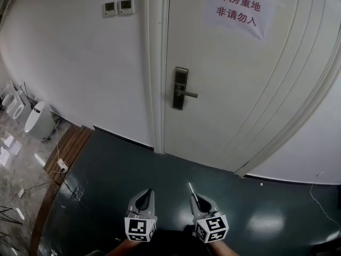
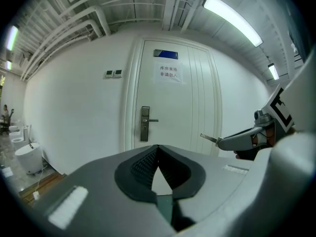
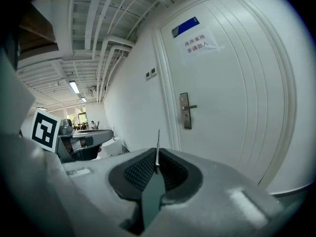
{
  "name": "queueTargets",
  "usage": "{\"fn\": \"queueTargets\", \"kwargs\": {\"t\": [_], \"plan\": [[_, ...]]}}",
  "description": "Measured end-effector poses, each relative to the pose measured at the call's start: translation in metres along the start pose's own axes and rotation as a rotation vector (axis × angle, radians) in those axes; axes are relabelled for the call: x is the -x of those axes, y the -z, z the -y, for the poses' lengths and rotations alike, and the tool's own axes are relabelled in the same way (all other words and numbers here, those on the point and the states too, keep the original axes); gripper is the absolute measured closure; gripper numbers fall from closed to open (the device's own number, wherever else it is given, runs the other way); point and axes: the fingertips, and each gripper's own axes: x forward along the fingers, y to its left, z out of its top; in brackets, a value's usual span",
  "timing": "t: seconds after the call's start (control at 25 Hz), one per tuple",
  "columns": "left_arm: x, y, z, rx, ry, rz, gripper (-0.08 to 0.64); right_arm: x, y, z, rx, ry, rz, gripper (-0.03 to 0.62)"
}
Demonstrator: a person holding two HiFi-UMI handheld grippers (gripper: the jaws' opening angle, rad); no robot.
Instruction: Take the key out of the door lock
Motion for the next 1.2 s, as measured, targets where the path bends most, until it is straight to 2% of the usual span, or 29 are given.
{"fn": "queueTargets", "kwargs": {"t": [0.32,1.2], "plan": [[0.000,0.017,0.010,0.019,-0.013,-0.037,0.541,-0.003,0.008,0.005,0.023,-0.003,-0.012,0.577],[-0.013,0.016,-0.035,0.043,-0.011,-0.026,0.541,-0.041,-0.006,-0.022,0.045,-0.004,-0.013,0.577]]}}
